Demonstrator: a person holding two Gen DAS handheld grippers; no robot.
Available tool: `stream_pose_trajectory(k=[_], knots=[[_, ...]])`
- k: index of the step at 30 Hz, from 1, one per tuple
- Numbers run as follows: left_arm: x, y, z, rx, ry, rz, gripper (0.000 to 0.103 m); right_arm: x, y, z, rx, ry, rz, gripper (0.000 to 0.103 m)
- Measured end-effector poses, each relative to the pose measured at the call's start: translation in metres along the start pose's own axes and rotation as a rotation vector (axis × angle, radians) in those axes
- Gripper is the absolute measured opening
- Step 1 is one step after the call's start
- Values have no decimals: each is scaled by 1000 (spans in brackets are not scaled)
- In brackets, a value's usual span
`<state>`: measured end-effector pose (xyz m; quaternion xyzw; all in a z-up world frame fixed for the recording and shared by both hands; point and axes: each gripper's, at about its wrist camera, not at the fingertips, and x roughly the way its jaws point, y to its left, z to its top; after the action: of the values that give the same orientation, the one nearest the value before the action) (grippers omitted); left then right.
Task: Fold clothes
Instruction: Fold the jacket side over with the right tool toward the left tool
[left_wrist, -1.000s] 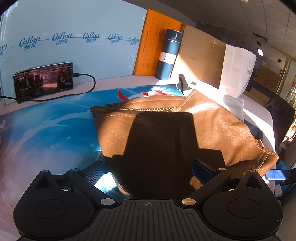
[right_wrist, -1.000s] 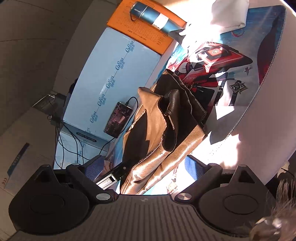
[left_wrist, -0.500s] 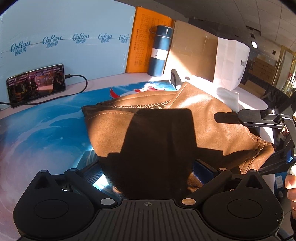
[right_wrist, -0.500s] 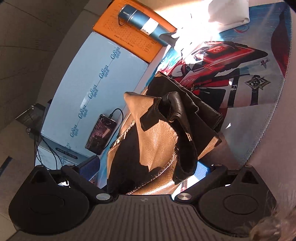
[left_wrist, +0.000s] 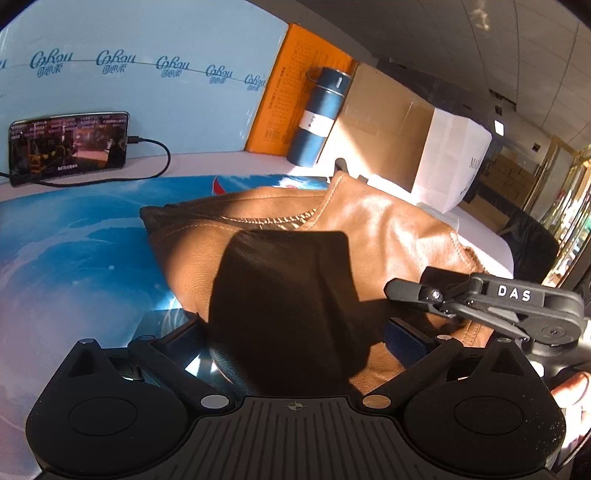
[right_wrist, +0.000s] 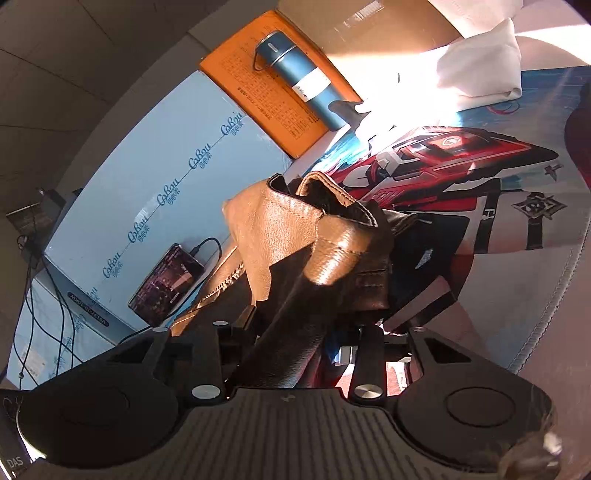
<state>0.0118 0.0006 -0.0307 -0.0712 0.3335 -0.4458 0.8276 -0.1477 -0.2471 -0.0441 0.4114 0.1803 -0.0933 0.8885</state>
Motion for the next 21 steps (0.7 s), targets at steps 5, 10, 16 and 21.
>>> stream_pose_trajectory(k=[5, 10, 16, 21], knots=[[1, 11, 1, -93, -43, -49, 95, -2, -16, 4, 78, 13, 124, 19], [3, 29, 2, -195, -58, -39, 37, -10, -29, 13, 159, 14, 258, 19], [3, 3, -1, -164, -134, -105, 19, -28, -42, 27, 146, -9, 396, 19], [18, -32, 5, -141, -151, -191, 18, -50, -51, 48, 81, -62, 507, 19]])
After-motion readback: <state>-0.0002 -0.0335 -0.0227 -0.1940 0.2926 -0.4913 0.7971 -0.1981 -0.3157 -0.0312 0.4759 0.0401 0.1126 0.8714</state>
